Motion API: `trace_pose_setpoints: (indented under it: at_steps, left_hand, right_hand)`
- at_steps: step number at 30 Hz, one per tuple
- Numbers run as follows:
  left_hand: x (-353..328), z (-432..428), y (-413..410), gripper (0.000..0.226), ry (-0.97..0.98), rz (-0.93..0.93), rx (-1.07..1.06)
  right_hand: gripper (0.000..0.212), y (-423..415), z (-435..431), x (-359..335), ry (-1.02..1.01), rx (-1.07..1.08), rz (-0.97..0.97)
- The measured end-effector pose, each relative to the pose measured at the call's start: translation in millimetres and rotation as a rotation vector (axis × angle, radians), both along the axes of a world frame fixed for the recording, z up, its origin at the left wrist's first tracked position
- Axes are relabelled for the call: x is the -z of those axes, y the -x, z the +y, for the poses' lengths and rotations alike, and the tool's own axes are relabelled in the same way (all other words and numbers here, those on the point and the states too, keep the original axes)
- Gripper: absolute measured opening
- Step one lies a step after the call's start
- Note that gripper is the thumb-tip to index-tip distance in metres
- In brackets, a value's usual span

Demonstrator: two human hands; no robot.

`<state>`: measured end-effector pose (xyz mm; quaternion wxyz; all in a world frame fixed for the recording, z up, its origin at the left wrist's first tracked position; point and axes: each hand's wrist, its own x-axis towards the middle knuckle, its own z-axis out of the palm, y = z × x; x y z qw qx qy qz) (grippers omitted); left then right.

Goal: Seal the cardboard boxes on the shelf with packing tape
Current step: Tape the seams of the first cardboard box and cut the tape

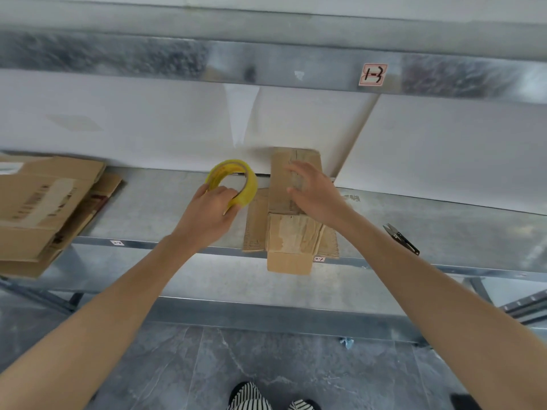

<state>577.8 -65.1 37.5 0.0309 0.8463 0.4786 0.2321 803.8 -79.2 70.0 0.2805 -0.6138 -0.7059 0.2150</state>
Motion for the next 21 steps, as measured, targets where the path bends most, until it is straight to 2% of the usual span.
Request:
trace_pose_setpoints:
  at_steps: [4,8,13,17,21]
  left_hand:
    - [-24.5,-6.8,-11.6,0.004,-0.078,-0.008,0.101]
    - [-31.9,-11.0,-26.2,0.006,-0.065,-0.025,0.162]
    - [-34.0,-13.8,-37.0,0.003,-0.020,-0.082,0.195]
    - [-38.6,-15.0,-42.4,0.003,-0.004,-0.097,0.218]
    - [-41.0,-16.5,-44.3,0.006,0.049,-0.113,0.193]
  right_hand:
    - [0.062,12.1,-3.7,-14.0,0.055,-0.056,0.176]
    - [0.044,18.6,-2.9,-20.7,0.028,-0.060,0.343]
    - [0.021,13.8,-7.8,-19.4,-0.144,0.024,0.357]
    - [0.028,8.5,-11.0,-22.1,-0.199,0.104,0.400]
    - [0.030,1.8,-10.8,-23.9,-0.197,0.097,0.399]
